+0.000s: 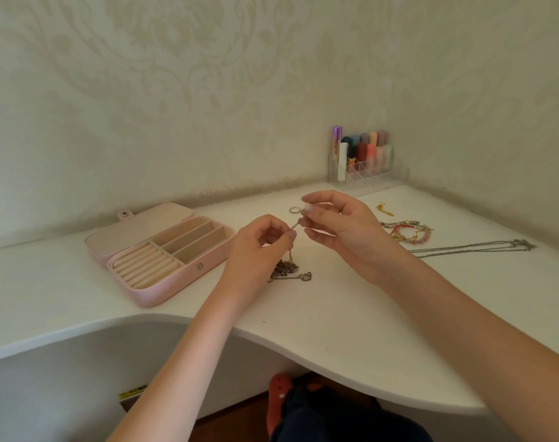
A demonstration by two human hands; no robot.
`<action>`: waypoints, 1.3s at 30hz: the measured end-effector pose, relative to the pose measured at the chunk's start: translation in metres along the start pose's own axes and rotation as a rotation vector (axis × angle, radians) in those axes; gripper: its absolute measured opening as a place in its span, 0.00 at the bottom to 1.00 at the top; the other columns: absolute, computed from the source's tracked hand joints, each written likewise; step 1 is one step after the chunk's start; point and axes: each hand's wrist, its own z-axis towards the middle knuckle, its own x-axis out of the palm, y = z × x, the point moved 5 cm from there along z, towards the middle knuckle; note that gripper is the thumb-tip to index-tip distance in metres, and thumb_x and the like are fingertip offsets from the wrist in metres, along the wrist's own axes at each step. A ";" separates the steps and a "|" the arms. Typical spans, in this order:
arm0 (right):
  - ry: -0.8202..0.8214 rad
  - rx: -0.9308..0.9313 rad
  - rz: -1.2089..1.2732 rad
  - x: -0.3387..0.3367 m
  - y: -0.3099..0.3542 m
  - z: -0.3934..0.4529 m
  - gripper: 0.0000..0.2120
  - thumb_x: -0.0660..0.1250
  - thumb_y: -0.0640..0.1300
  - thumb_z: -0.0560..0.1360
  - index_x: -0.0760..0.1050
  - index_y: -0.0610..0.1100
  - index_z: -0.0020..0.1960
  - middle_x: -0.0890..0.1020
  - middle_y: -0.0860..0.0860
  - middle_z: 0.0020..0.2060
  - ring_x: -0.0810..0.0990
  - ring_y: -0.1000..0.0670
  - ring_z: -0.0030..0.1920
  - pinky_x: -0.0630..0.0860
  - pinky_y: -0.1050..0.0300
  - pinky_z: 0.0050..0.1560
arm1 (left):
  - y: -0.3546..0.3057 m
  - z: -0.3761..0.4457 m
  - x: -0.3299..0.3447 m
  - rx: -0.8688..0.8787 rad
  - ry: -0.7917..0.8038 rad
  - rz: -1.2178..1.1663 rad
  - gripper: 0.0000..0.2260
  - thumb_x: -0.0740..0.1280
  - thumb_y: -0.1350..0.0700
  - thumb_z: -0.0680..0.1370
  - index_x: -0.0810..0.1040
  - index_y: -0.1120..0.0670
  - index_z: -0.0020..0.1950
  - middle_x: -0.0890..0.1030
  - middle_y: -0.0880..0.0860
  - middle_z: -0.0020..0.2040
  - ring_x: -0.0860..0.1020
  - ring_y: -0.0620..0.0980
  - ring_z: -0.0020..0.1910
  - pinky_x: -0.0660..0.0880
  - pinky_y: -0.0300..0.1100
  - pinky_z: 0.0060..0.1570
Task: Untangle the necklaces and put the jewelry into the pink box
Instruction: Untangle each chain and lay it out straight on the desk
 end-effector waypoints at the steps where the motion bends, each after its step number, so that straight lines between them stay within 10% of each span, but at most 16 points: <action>1: -0.013 0.006 0.034 -0.002 0.000 0.000 0.05 0.67 0.36 0.75 0.78 0.43 0.49 0.80 0.49 0.37 0.81 0.52 0.40 0.79 0.61 0.45 | 0.000 0.000 -0.001 0.001 -0.011 -0.008 0.05 0.68 0.62 0.75 0.77 0.55 0.39 0.80 0.52 0.36 0.79 0.53 0.39 0.76 0.46 0.46; 24: 0.120 0.259 0.368 0.002 0.000 -0.006 0.07 0.61 0.44 0.78 0.70 0.45 0.56 0.74 0.52 0.32 0.62 0.58 0.24 0.54 0.68 0.22 | -0.004 -0.004 0.001 -0.051 0.077 -0.016 0.06 0.70 0.55 0.74 0.79 0.55 0.38 0.69 0.51 0.31 0.65 0.45 0.32 0.61 0.33 0.31; 32: 0.211 0.211 0.157 0.003 0.011 -0.010 0.09 0.62 0.47 0.76 0.73 0.48 0.55 0.73 0.55 0.33 0.55 0.60 0.20 0.48 0.68 0.19 | 0.010 -0.004 -0.033 -0.086 -0.493 -0.059 0.06 0.59 0.60 0.80 0.70 0.54 0.43 0.78 0.57 0.37 0.80 0.41 0.30 0.71 0.37 0.30; 39: -0.157 0.053 0.267 -0.040 0.031 0.000 0.05 0.60 0.43 0.80 0.72 0.48 0.46 0.73 0.54 0.32 0.56 0.59 0.19 0.51 0.68 0.17 | 0.014 0.000 -0.028 -0.132 -0.422 -0.246 0.12 0.53 0.60 0.83 0.71 0.55 0.43 0.77 0.55 0.32 0.81 0.49 0.31 0.77 0.42 0.34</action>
